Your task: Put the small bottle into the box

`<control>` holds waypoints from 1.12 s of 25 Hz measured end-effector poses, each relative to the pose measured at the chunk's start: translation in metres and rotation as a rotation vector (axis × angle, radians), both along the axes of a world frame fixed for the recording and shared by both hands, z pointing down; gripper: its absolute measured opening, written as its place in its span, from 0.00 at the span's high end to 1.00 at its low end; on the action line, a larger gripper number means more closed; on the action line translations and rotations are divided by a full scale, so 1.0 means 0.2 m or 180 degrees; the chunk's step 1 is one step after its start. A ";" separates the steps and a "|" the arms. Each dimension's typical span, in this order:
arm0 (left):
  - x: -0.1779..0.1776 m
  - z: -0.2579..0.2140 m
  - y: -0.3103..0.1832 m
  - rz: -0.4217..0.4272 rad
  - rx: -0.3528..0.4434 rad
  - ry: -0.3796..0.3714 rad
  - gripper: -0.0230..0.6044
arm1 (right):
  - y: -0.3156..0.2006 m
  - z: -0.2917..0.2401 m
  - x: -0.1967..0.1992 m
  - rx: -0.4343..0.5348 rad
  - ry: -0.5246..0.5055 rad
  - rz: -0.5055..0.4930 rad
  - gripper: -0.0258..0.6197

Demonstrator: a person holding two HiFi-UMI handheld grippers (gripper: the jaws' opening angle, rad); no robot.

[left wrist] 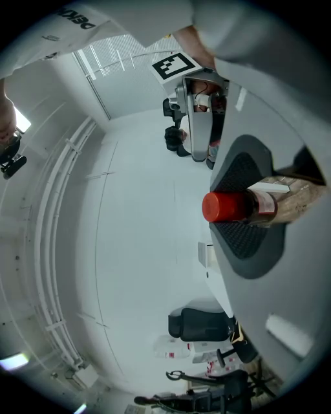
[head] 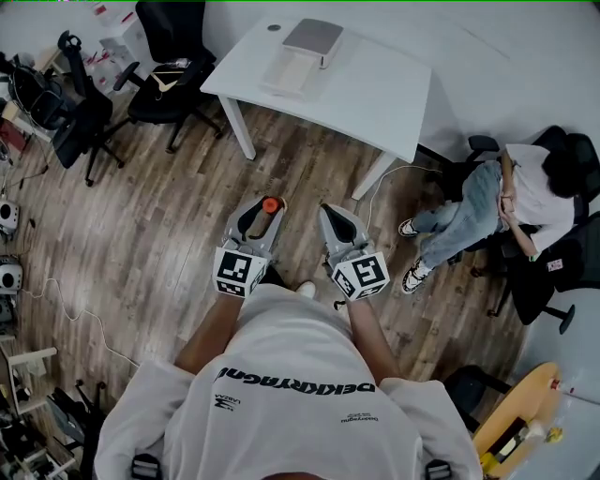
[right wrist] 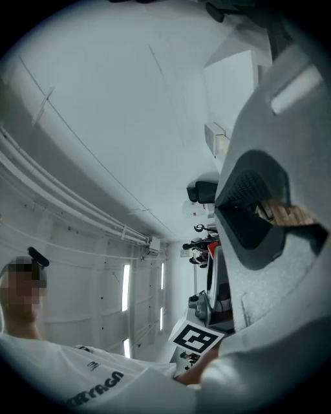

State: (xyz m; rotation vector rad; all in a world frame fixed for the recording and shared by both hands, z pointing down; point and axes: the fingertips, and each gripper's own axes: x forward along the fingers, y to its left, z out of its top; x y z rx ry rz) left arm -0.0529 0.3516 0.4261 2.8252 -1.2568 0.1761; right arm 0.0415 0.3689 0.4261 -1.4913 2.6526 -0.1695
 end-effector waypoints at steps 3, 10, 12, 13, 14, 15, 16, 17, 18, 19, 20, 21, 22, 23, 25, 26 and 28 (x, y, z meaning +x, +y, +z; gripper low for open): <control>0.02 0.00 -0.02 0.0009 0.0016 -0.0015 0.73 | -0.03 0.00 0.02 -0.0012 -0.0034 0.0020 0.96; 0.06 0.05 -0.13 0.0020 -0.0019 -0.0002 0.74 | -0.15 0.01 0.04 -0.0003 -0.0059 0.0014 0.96; 0.07 0.07 -0.18 0.0042 -0.0030 0.0018 0.73 | -0.20 0.02 0.04 -0.0001 -0.0034 0.0017 0.96; 0.07 0.08 -0.21 0.0046 -0.0044 0.0027 0.73 | -0.22 0.02 0.04 -0.0009 -0.0018 0.0017 0.96; 0.07 0.08 -0.24 0.0046 -0.0057 0.0038 0.73 | -0.25 0.02 0.04 -0.0015 -0.0010 0.0022 0.96; 0.07 0.08 -0.27 0.0045 -0.0065 0.0048 0.73 | -0.28 0.01 0.05 -0.0017 -0.0013 0.0033 0.96; 0.08 0.08 -0.31 0.0047 -0.0068 0.0054 0.73 | -0.31 0.01 0.05 -0.0020 -0.0026 0.0048 0.96; 0.08 0.08 -0.34 0.0056 -0.0069 0.0057 0.73 | -0.34 0.01 0.05 -0.0026 -0.0039 0.0063 0.96; 0.08 0.08 -0.38 0.0071 -0.0070 0.0058 0.73 | -0.37 0.01 0.05 -0.0033 -0.0044 0.0073 0.96; 0.08 0.08 -0.41 0.0085 -0.0073 0.0059 0.74 | -0.41 0.02 0.04 -0.0042 -0.0040 0.0076 0.96; 0.08 0.09 -0.45 0.0094 -0.0079 0.0059 0.73 | -0.44 0.04 0.03 -0.0054 -0.0031 0.0075 0.96; 0.07 0.10 -0.49 0.0097 -0.0087 0.0059 0.73 | -0.48 0.05 0.02 -0.0067 -0.0020 0.0074 0.96; 0.06 0.11 -0.53 0.0098 -0.0097 0.0058 0.73 | -0.51 0.06 0.02 -0.0079 -0.0015 0.0076 0.96; 0.05 0.11 -0.57 0.0099 -0.0109 0.0059 0.73 | -0.55 0.07 0.02 -0.0085 -0.0018 0.0085 0.96; 0.04 0.12 -0.66 0.0119 -0.0128 0.0068 0.73 | -0.64 0.07 0.01 -0.0087 -0.0028 0.0113 0.96; 0.04 0.12 -0.72 0.0141 -0.0130 0.0079 0.73 | -0.70 0.07 0.01 -0.0092 -0.0025 0.0129 0.96; 0.04 0.12 -0.83 0.0188 -0.0133 0.0093 0.73 | -0.80 0.07 0.00 -0.0110 -0.0016 0.0165 0.96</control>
